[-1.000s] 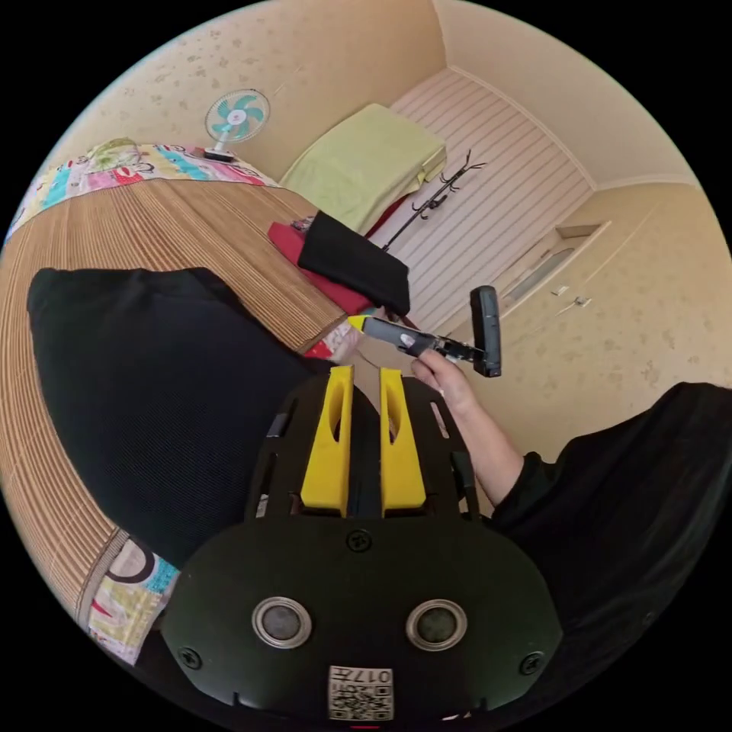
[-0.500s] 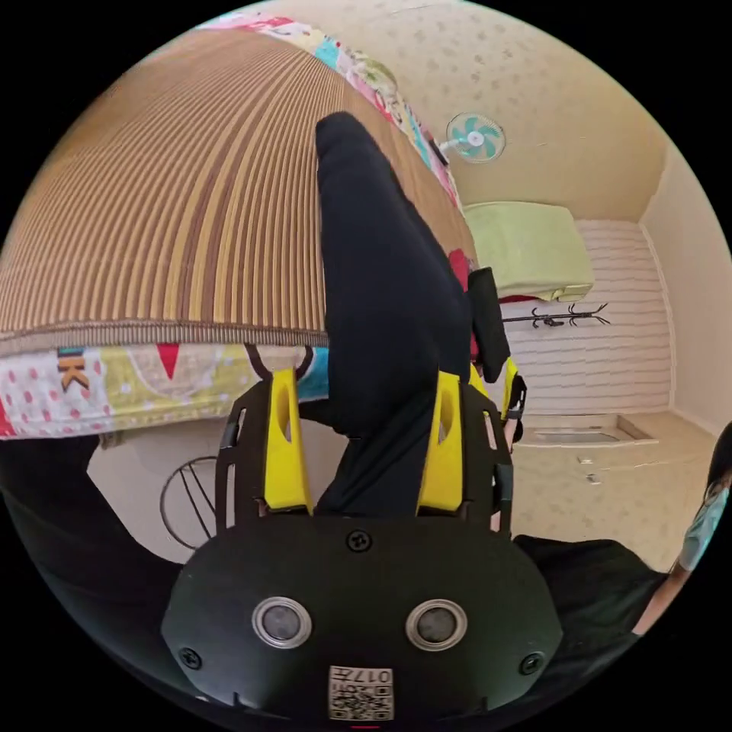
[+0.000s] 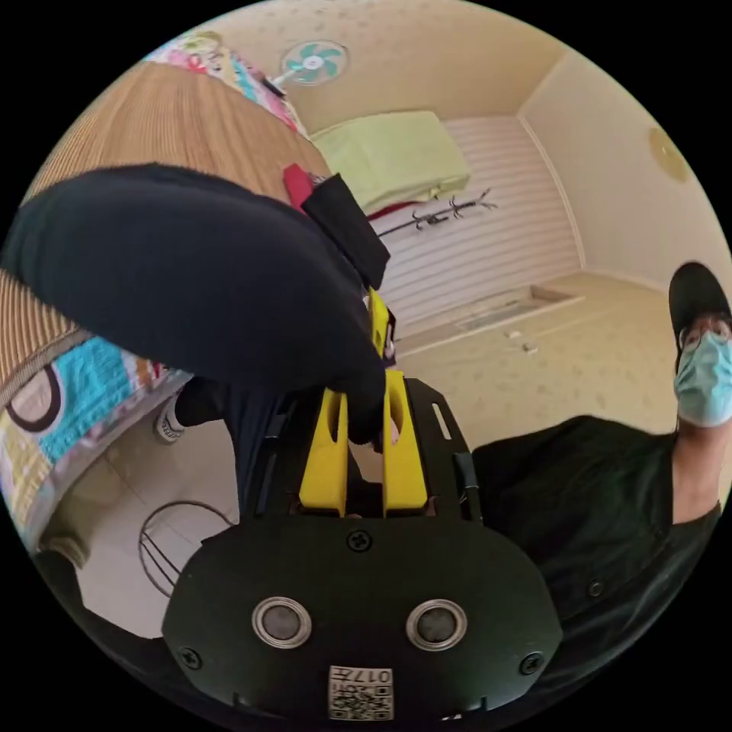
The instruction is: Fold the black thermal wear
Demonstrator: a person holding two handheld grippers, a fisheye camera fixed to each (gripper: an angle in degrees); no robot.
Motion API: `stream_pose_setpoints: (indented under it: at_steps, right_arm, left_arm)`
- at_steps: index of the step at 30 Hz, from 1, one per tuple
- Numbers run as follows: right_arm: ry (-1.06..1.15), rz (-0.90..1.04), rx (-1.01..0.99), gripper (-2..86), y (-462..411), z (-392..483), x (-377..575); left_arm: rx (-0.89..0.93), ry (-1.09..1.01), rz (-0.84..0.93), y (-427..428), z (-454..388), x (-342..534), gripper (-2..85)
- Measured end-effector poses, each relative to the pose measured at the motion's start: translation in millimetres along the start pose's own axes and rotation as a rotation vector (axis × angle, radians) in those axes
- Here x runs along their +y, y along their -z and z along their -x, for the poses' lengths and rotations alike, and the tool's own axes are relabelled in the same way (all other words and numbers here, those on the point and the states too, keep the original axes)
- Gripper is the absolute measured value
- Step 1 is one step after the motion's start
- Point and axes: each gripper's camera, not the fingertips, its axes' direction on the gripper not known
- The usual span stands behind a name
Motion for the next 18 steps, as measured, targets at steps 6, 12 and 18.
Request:
stream_pose_setpoints:
  at_steps: [6, 12, 18]
  right_arm:
    - [0.381, 0.161, -0.249, 19.6, -37, 65, -46]
    - [0.805, 0.122, -0.206, 16.1, 11, 230, -125]
    - [0.839, -0.202, 0.115, 12.2, 142, 304, -208]
  left_arm:
    - [-0.275, -0.264, -0.058, 4, -92, 2, 8.6]
    - [-0.25, -0.199, -0.004, -9, -64, -1, 11.3]
    - [-0.137, -0.021, -0.015, -21, -5, -9, 11.7]
